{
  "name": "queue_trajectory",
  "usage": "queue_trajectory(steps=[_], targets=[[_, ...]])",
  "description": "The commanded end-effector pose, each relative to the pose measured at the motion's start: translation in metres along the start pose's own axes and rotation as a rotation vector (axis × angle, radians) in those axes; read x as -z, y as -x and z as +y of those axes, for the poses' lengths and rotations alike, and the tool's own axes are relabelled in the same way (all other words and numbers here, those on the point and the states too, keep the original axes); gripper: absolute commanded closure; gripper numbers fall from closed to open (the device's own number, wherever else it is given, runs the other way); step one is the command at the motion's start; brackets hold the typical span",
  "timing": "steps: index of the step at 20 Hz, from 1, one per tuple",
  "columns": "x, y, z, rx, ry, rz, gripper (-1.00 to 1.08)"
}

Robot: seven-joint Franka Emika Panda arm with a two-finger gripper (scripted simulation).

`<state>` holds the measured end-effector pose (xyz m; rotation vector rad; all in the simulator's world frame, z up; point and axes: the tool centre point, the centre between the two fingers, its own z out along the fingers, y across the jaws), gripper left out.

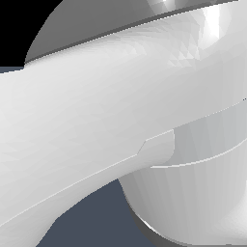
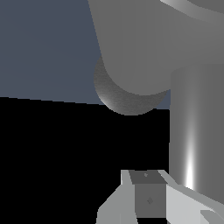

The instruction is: Turn on the faucet by rotating a designated handle.

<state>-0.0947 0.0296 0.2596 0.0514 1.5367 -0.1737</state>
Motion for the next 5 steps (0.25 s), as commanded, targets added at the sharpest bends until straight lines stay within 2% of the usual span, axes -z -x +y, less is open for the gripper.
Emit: queue_trajectory(steps=[1, 5], targets=[[-0.0031, 0.0262, 0.028, -0.075, 0.027, 0.032, 1.08], [-0.0034, 0.0294, 0.0353, -0.083, 0.025, 0.035, 1.08]])
